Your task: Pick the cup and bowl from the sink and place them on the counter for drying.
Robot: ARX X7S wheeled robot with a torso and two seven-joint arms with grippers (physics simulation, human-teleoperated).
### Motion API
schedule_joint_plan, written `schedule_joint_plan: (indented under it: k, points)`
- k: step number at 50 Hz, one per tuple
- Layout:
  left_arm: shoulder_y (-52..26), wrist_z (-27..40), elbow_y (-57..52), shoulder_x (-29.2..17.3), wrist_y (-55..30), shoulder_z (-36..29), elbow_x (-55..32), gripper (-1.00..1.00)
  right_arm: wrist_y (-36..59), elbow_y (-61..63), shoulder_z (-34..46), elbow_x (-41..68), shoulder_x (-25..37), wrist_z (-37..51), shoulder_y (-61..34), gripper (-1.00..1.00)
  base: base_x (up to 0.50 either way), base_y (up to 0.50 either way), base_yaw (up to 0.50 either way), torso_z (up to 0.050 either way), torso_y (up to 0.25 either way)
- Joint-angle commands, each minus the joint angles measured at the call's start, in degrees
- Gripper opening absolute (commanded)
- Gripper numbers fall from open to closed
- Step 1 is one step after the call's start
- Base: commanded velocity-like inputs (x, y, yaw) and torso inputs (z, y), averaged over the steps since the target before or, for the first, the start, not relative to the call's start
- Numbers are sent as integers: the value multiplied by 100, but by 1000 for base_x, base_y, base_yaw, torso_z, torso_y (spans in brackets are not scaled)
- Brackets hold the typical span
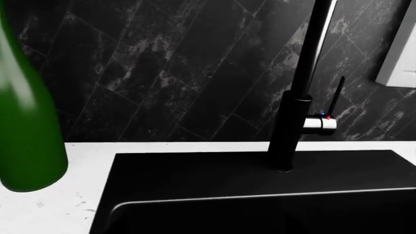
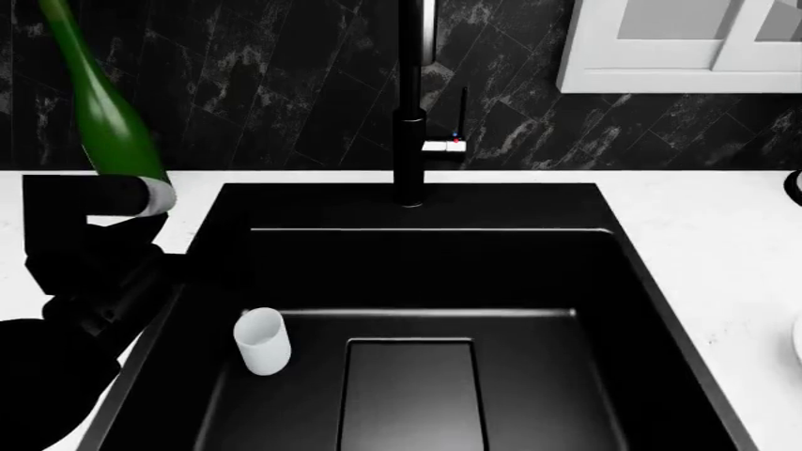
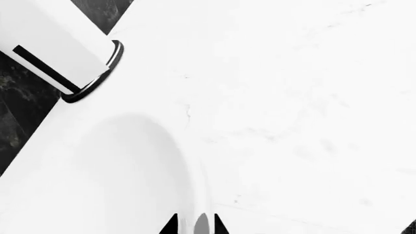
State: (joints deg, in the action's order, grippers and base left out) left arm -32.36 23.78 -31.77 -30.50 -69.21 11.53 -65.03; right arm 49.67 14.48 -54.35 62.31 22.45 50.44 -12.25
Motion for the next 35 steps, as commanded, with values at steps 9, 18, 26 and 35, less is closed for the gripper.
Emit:
schedule_joint_plan:
  k: [9, 18, 26, 35]
  points:
    - [-15, 80, 8, 6, 23, -69, -50, 100, -303, -590, -23, -513, -340, -442, 402, -100, 1, 0, 0, 0, 0]
    - [-8, 85, 25, -14, 54, -85, -60, 100, -418, -54, 167, -734, -220, -316, 365, 100, 0, 0, 0, 0, 0]
    - [-6, 99, 24, -21, 77, -92, -87, 100, -212, 571, 359, -730, 54, 105, 127, 100, 0, 0, 0, 0, 0]
    - [-7, 78, 52, -29, 124, -137, -71, 100, -91, 1293, 994, -1082, 665, 346, -213, 100, 0, 0, 0, 0, 0]
